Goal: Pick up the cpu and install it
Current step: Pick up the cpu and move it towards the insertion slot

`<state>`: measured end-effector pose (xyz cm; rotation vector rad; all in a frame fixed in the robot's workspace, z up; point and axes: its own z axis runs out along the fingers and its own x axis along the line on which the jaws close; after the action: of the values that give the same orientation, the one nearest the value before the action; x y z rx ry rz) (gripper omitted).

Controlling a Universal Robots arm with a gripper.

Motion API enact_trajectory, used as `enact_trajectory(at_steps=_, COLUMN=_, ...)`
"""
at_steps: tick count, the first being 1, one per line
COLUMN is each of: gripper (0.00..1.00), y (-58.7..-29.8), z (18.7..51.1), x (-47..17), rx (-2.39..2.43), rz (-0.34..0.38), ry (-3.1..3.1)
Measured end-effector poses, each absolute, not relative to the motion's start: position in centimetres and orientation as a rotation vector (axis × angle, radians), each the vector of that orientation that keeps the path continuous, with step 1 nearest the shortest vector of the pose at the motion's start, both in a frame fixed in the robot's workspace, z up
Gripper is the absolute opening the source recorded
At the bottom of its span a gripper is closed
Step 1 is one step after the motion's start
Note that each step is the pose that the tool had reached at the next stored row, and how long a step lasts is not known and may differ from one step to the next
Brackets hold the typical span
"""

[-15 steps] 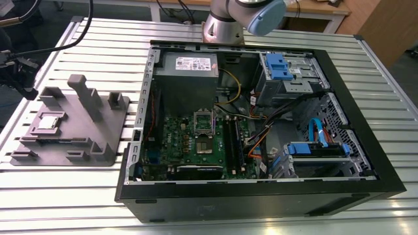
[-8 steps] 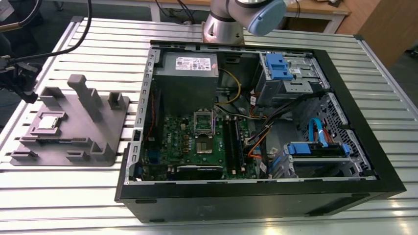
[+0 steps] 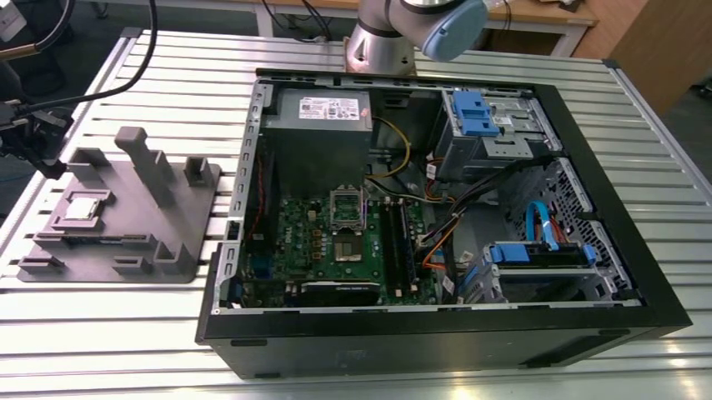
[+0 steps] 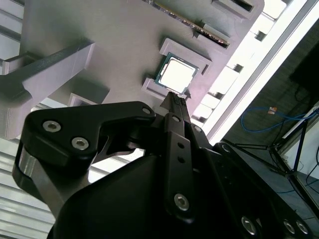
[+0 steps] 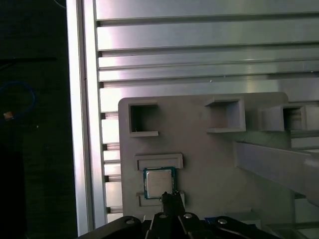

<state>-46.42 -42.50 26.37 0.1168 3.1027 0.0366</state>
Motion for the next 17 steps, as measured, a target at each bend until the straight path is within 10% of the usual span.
enact_trajectory(at_steps=17, gripper=0.11, y=-42.5, z=26.0, x=-46.42, rx=0.117, rz=0.035, ry=3.103)
